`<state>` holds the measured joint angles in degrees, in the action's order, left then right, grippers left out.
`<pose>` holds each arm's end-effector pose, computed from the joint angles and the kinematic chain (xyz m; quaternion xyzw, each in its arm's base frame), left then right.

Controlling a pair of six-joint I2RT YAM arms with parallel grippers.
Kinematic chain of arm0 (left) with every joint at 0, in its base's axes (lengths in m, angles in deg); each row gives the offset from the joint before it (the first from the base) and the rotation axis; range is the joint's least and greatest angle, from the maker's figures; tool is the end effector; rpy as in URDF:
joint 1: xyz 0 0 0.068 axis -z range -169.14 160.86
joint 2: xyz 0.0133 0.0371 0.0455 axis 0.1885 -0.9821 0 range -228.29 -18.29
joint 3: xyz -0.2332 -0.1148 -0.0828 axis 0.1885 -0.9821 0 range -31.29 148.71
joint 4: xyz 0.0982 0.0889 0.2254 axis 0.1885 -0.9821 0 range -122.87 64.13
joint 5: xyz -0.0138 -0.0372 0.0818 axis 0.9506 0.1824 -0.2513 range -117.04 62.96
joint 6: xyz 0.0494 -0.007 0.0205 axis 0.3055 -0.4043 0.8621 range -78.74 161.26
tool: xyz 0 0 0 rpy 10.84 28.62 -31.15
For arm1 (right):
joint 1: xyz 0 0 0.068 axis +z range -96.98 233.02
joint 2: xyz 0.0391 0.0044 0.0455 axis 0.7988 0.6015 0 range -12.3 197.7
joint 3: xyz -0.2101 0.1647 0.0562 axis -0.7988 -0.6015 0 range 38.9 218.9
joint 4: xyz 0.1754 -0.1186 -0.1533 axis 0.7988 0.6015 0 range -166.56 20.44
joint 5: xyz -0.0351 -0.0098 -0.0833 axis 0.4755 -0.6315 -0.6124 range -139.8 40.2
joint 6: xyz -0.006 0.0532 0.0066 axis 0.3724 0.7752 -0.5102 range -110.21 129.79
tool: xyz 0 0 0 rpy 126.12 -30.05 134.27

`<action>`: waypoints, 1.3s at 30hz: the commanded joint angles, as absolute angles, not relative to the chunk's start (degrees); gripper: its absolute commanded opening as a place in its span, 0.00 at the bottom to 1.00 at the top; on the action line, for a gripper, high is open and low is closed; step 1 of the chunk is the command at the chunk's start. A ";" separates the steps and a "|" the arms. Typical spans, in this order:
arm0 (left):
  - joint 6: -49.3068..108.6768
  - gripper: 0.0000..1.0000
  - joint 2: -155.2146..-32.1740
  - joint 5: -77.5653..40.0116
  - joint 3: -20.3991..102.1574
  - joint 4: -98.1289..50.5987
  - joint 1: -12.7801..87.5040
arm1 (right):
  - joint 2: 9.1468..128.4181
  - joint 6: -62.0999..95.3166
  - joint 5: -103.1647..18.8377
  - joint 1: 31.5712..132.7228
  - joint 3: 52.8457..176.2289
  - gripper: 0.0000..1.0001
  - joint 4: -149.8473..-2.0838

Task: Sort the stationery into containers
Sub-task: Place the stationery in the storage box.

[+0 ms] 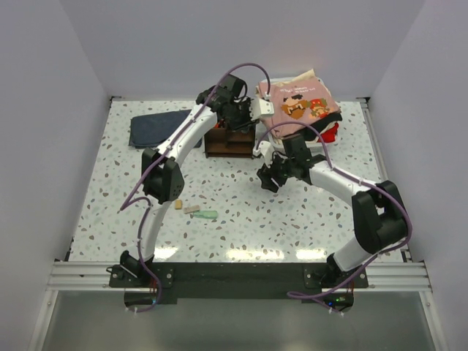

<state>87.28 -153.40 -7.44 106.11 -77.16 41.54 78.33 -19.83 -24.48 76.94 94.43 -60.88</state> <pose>0.4412 -0.2756 0.2883 0.6194 0.6869 -0.1121 0.3633 0.2909 0.1456 0.2035 -0.4797 0.7874 0.1899 0.3373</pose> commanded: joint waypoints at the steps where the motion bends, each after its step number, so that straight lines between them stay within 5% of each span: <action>1: 86.62 0.44 -153.64 -8.05 108.02 -72.98 41.54 | 78.58 -19.39 -22.73 76.58 96.82 0.64 -61.53; 17: 86.53 0.56 -151.27 -6.57 107.75 -70.25 41.62 | 79.90 -18.77 -22.03 76.57 98.14 0.64 -61.09; 23: 85.12 0.61 -141.36 -1.74 105.22 -71.22 41.71 | 79.81 -19.74 -22.12 76.66 100.16 0.64 -58.46; 29: 85.48 0.65 -125.36 -5.49 91.51 -69.91 41.71 | 79.02 -20.18 -20.98 76.58 100.95 0.63 -57.14; 39: 66.27 0.67 -90.22 -9.30 41.71 -63.40 34.19 | 69.71 -25.79 -13.41 82.17 94.37 0.58 -58.97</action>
